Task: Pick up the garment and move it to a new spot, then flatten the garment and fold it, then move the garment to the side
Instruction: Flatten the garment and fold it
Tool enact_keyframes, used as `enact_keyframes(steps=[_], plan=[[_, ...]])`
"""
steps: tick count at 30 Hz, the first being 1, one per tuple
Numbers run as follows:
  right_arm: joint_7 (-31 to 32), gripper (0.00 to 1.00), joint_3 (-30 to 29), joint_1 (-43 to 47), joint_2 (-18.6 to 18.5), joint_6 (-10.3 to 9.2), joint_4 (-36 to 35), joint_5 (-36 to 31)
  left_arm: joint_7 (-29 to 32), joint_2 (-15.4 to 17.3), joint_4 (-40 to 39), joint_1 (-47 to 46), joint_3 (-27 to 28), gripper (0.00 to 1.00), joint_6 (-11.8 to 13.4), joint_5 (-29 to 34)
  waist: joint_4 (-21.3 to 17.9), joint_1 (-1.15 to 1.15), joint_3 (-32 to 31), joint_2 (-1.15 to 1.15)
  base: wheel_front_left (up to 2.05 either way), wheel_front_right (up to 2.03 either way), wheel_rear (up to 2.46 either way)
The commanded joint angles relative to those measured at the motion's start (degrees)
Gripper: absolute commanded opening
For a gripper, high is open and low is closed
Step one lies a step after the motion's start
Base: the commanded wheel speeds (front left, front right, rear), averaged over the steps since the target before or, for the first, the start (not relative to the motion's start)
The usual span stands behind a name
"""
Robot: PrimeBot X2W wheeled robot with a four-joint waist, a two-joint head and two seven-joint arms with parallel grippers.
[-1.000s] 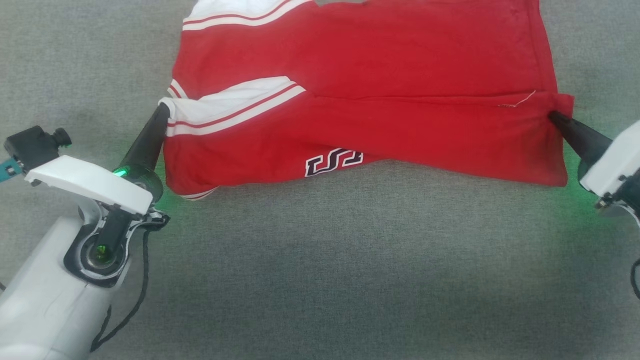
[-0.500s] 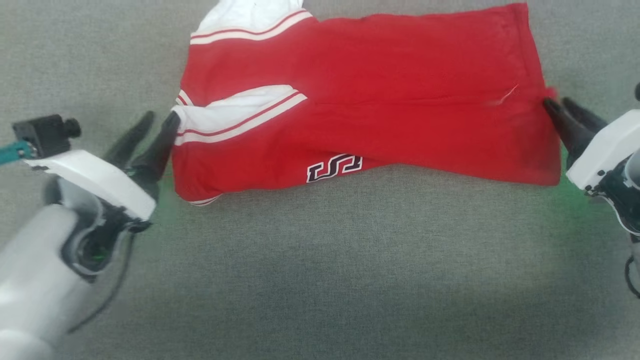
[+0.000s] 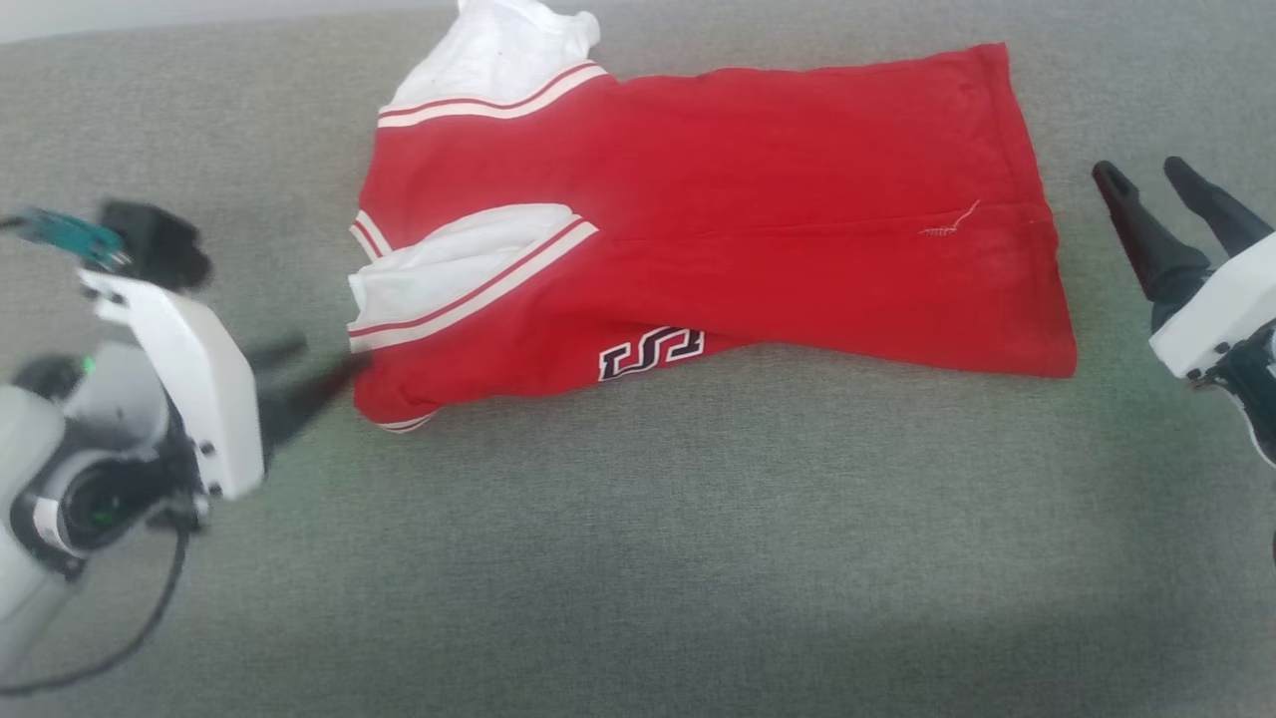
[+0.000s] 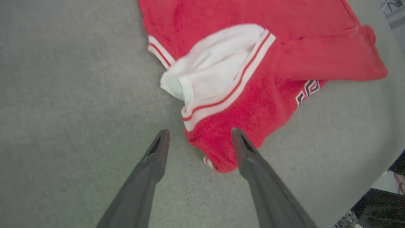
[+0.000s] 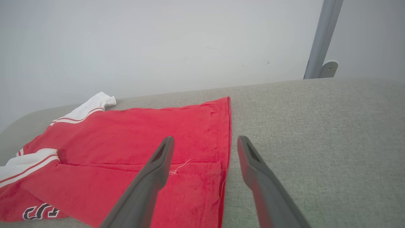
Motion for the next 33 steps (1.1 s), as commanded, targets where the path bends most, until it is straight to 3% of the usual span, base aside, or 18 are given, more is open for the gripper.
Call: enact_keyframes(steps=[1,5,8,13,14,17,21,27,33], plan=[[-0.1,1.0,0.4,0.3,0.1,0.01,-0.5,0.4,3.3,0.8,-1.6,0.8,-0.9,1.0,1.6,-1.3,-0.4,-0.01,0.1,0.0,0.0,0.0,0.0],[-0.2,1.0,1.6,-0.6,0.5,0.01,-1.3,0.7,7.2,-0.2,-1.9,1.4,-1.9,1.0,4.4,-3.6,-1.5,-0.01,1.1,0.0,0.0,0.0,0.0],[-0.3,1.0,2.4,-1.2,0.5,0.01,-1.7,0.9,8.0,-1.9,1.2,1.6,-1.7,1.0,4.8,-5.2,-2.5,-0.01,2.2,0.0,0.0,0.0,0.0],[-0.2,1.0,2.6,-2.1,-0.2,0.01,-2.0,1.1,10.7,-5.1,6.3,1.5,-2.6,1.0,2.7,-8.2,-3.8,-0.01,3.3,0.0,0.0,0.0,0.0],[-0.1,1.0,2.6,-2.1,-0.3,0.01,-2.0,1.2,11.3,-5.7,6.9,1.6,-2.7,0.94,2.0,-8.6,-3.9,-0.01,3.4,0.0,0.0,0.0,0.0],[0.5,1.0,2.7,-2.2,-1.0,0.01,-2.0,1.2,12.5,-6.9,7.9,1.5,-2.6,0.0,0.5,-10.3,-4.0,-0.01,3.6,0.0,0.0,0.0,0.0],[3.0,1.0,3.9,-2.2,-2.2,0.0,-2.4,1.0,12.4,-7.4,8.4,1.2,-2.6,0.0,-0.7,-10.3,-3.8,-0.01,3.7,0.0,0.0,0.0,0.0],[15.8,1.0,10.5,-2.7,-7.3,0.0,-4.9,0.4,10.9,-7.9,9.3,-0.4,-1.7,0.0,-1.9,-9.4,-2.7,-0.01,4.5,0.0,0.0,0.0,0.0],[26.4,1.0,13.3,-5.1,-8.1,0.0,-5.4,0.9,9.7,-8.9,8.9,-2.0,-1.8,0.0,-3.0,-7.7,-1.7,-0.01,5.9,0.0,0.0,0.0,0.0]])
